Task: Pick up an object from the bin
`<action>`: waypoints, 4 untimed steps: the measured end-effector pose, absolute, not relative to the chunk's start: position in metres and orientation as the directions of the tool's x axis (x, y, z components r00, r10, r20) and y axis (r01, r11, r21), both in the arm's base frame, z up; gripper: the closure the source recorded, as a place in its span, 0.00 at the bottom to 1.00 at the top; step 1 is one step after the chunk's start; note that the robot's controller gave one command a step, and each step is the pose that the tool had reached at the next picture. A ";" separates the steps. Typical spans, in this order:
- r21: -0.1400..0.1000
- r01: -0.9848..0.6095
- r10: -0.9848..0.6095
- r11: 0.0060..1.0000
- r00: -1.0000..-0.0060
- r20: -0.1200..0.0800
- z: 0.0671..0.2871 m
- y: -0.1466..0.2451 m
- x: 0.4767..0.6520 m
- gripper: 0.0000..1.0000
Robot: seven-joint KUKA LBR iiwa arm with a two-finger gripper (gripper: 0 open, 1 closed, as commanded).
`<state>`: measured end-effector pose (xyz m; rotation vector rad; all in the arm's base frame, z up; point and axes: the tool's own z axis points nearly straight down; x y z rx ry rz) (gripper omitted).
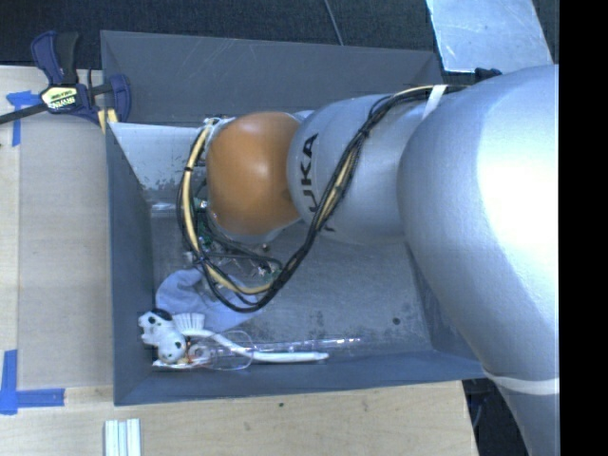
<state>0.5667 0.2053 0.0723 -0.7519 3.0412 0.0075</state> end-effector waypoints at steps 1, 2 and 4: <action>0.003 -0.466 -0.466 0.885 -0.885 -0.011 0.079 0.205 0.566 1.00; 0.003 -0.465 -0.465 0.885 -0.885 -0.011 0.092 0.205 0.566 1.00; 0.003 -0.464 -0.464 0.886 -0.886 -0.014 0.142 0.205 0.567 1.00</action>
Offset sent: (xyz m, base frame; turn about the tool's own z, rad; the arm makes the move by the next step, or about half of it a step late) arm -0.0004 -0.0003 0.0298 0.0000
